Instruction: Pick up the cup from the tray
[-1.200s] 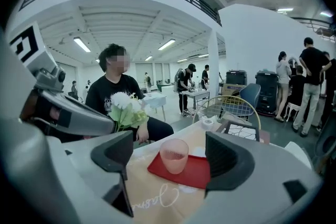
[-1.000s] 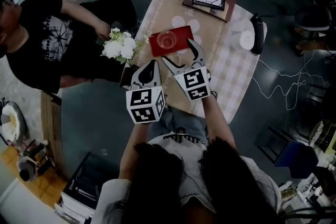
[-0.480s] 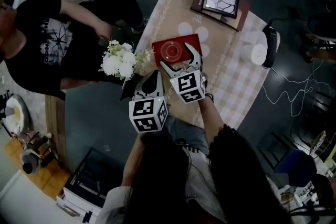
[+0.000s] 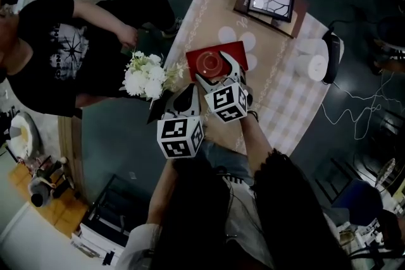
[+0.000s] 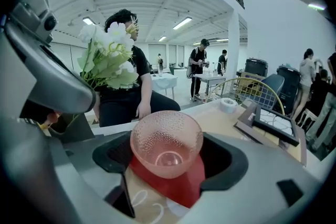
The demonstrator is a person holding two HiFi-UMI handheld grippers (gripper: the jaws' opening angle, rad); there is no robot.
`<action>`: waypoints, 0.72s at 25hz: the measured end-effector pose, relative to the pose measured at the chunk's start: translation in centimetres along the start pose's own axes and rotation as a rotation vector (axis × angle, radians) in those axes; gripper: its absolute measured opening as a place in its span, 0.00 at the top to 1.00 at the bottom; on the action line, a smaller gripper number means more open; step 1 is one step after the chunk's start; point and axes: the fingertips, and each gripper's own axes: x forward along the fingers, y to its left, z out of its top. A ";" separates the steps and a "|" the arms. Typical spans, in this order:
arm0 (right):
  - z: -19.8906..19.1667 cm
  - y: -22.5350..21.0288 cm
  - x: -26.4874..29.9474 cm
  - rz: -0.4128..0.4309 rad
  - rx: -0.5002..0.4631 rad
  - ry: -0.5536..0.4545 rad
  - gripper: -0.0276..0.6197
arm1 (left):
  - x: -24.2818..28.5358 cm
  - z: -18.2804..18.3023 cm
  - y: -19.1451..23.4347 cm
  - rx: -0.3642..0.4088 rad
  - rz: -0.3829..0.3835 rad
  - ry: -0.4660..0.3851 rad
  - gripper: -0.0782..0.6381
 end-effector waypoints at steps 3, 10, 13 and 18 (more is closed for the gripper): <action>0.0 0.1 0.1 0.005 -0.006 -0.002 0.35 | 0.1 0.0 0.1 -0.004 0.000 0.003 0.88; 0.9 0.1 -1.0 0.006 0.011 -0.027 0.36 | 0.0 0.1 -0.8 0.002 -0.069 -0.010 0.88; 1.4 -0.5 -2.1 -0.020 0.018 -0.042 0.36 | -0.2 0.2 -1.2 0.025 -0.074 -0.014 0.88; 0.9 -2.3 -4.4 -0.081 0.043 -0.040 0.36 | -0.1 0.6 -2.6 0.058 -0.098 -0.016 0.88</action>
